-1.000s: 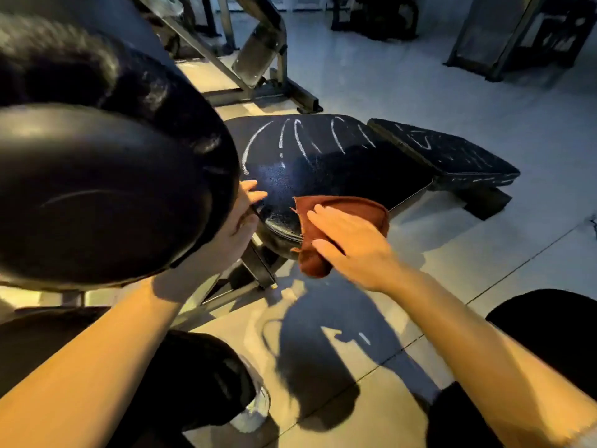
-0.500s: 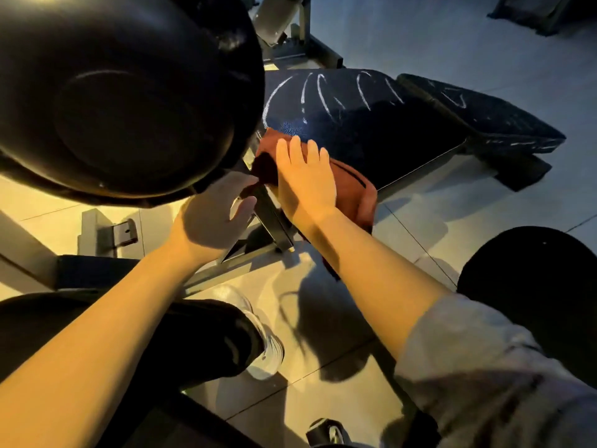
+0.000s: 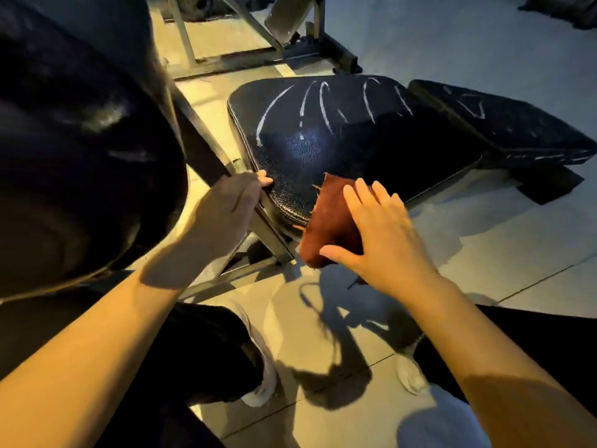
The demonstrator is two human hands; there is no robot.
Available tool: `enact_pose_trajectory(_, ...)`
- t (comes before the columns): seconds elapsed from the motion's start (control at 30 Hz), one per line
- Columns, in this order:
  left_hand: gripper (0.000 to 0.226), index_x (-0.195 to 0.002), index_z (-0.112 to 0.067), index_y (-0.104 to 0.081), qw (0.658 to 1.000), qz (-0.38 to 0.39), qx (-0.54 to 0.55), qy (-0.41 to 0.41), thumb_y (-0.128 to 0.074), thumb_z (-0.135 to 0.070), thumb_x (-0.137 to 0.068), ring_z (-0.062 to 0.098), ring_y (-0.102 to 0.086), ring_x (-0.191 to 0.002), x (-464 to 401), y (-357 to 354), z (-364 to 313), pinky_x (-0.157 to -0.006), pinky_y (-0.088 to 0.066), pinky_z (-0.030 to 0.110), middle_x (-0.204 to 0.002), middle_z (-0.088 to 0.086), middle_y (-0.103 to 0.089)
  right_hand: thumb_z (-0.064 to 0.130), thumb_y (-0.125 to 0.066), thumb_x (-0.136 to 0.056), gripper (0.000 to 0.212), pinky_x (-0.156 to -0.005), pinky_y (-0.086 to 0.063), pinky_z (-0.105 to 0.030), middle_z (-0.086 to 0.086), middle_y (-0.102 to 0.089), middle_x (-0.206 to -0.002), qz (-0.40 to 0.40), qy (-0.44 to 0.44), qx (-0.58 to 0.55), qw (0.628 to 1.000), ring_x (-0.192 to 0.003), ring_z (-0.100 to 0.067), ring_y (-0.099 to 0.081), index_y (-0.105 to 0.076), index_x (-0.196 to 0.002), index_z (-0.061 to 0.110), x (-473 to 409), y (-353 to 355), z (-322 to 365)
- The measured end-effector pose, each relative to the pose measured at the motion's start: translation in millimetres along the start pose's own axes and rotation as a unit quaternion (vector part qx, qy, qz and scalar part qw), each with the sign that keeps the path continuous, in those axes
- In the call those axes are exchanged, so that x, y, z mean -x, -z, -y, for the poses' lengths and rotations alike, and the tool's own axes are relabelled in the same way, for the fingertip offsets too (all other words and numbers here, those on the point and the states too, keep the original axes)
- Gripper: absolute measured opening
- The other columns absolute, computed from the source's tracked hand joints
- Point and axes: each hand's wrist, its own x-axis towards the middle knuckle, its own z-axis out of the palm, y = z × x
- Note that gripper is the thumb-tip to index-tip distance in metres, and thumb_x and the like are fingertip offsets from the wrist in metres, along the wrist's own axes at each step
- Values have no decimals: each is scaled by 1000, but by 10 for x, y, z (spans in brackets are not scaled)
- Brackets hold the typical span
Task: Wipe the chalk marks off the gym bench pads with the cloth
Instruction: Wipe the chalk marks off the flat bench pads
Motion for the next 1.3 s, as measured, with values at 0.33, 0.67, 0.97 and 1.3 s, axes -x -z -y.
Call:
enact_pose_trajectory(0.33, 52, -124, -4, -54, 998, 15, 21, 61, -22, -38, -101, -13, -47, -88, 9, -74, 40, -80, -31, -3, -107, 13, -59, 57, -51, -91, 88, -116, -20, -53, -27, -25, -154, -14, 37, 51, 998, -142, -44, -24, -22, -150, -3, -412, -58, 511)
enact_pose_trajectory(0.67, 61, -151, -16, -26, 996, 2, -39, 79, -33, -45, -98, 18, -26, -143, 328, -22, -127, -106, -13, 18, -158, 5, -25, 50, -56, -92, 79, -116, -23, -42, -14, -29, -155, -43, 103, 55, 992, -142, -30, -28, -22, -150, 9, -368, -75, 446)
enact_pose_trajectory(0.97, 75, -149, -11, -28, 989, -16, 79, 123, -69, -8, -85, 23, -29, -141, 436, -300, -172, -100, -18, 10, -155, 7, -29, 46, -65, -87, 65, -103, -44, -43, -7, -47, -138, -68, 43, 17, 997, -125, -29, -47, -38, -138, 16, -156, 9, 324)
enact_pose_trajectory(1.3, 70, -152, -11, -10, 903, -96, 379, 181, -45, 6, -94, 2, -32, -124, 310, -108, 138, -91, -33, -1, -142, -10, -28, 55, -53, -91, 78, -114, -31, -43, -10, -36, -151, -59, 54, 57, 995, -138, -29, -34, -27, -149, 9, -335, -42, 429)
